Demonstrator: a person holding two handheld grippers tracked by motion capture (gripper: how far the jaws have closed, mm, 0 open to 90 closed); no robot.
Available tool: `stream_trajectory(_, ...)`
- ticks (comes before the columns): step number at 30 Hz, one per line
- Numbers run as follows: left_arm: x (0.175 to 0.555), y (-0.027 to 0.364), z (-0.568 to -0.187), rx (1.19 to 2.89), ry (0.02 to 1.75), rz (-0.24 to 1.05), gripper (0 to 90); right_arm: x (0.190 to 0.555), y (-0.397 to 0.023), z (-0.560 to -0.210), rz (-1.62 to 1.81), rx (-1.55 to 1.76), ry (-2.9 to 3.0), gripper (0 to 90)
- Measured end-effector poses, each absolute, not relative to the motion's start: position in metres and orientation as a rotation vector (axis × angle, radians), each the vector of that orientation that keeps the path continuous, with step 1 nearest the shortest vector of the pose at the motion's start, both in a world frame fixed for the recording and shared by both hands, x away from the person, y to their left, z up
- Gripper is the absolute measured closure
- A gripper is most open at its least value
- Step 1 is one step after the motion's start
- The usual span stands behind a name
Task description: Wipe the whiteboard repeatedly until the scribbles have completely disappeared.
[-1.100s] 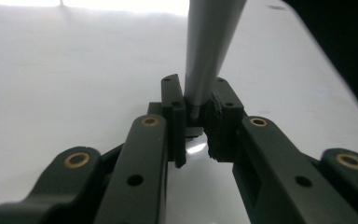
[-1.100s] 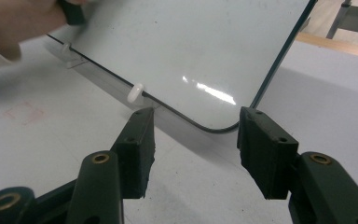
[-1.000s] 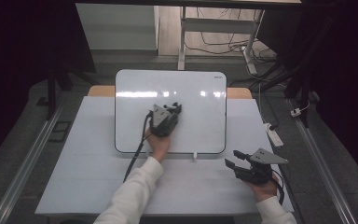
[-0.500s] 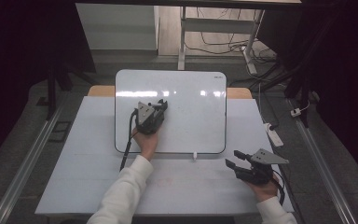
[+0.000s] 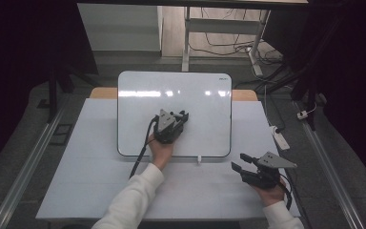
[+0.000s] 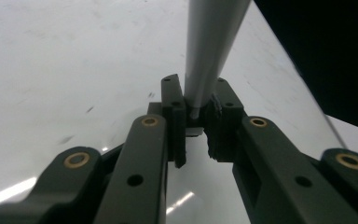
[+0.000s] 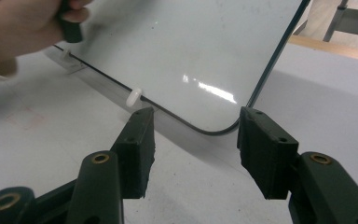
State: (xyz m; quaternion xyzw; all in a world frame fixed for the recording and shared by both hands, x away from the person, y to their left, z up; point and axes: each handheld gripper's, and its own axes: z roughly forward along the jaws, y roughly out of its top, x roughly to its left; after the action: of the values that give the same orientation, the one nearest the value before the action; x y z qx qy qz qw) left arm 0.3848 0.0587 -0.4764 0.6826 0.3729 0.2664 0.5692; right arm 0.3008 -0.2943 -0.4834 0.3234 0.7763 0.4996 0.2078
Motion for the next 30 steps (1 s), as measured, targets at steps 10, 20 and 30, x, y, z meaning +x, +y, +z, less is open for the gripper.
stream_trajectory(10, 0.334, 0.102, -0.473, 1.767, 0.809, 0.382, 78.4, 0.297, -0.280, -0.474, 1.426, 0.841, 2.109, 46.0)
stream_trajectory(20, 0.310, 0.111, -0.473, 1.903, 0.735, 0.165, 78.3, 0.297, -0.272, -0.476, 1.421, 0.823, 2.118, 46.0)
stream_trajectory(30, 0.305, 0.111, -0.471, 1.936, 0.709, 0.122, 78.3, 0.294, -0.266, -0.476, 1.419, 0.794, 2.118, 46.0)
